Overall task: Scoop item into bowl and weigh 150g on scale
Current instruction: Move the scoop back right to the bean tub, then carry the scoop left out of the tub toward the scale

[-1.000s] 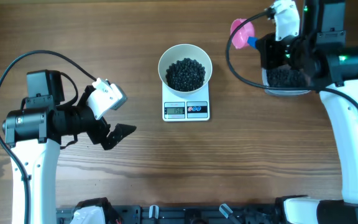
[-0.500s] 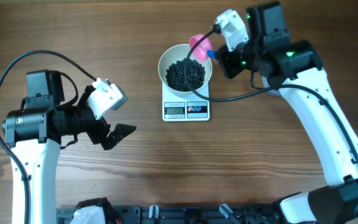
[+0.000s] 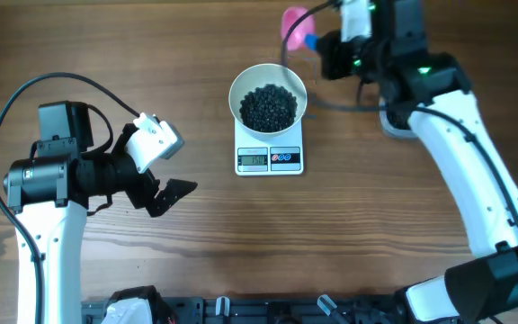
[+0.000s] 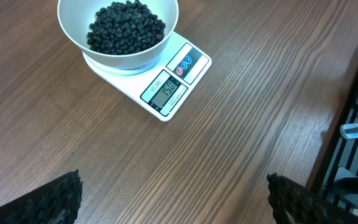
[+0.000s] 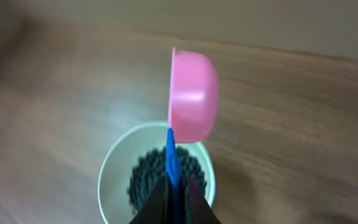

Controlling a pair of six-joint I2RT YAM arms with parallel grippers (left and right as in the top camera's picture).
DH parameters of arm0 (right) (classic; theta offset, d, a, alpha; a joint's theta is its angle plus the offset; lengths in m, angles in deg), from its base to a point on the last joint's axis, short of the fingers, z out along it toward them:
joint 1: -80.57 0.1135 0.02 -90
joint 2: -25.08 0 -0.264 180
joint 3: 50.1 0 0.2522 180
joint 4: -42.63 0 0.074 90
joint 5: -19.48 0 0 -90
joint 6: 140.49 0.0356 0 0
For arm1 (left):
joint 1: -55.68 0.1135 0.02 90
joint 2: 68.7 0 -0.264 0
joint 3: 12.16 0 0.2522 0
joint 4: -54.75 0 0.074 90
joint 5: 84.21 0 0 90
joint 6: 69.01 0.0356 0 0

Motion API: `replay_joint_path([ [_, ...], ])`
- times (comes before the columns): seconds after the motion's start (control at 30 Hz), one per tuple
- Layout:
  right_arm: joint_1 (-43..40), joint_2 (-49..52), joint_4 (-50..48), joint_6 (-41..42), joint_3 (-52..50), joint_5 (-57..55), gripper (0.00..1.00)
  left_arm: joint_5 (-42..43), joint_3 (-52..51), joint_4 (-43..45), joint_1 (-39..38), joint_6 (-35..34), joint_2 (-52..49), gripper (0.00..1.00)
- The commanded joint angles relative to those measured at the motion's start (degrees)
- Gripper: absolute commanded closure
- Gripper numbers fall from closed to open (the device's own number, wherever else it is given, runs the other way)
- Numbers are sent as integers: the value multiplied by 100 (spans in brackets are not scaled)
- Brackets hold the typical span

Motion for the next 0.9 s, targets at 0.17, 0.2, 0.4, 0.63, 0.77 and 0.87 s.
replay_joint_path([
  [0.17, -1519, -898, 463, 1727, 138, -37, 96, 2, 52, 2, -4, 116, 48, 0],
  [0.2, -1810, -1054, 859, 1703, 138, -35, 96, 2, 52, 2, -4, 116, 48, 0],
  [0.4, -2568, -1379, 2533, 1204, 138, 195, 96, 2, 52, 2, -4, 116, 48, 0],
  [0.63, -2575, -1381, 4365, 555, 125, -42, 96, 2, 52, 2, -4, 116, 48, 0],
  [0.77, -2575, -1381, 4787, 352, 118, -101, 96, 2, 52, 2, -4, 116, 48, 0],
  [0.87, -2575, -1381, 4601, 120, -52, -4, 96, 2, 52, 2, -4, 116, 48, 0],
])
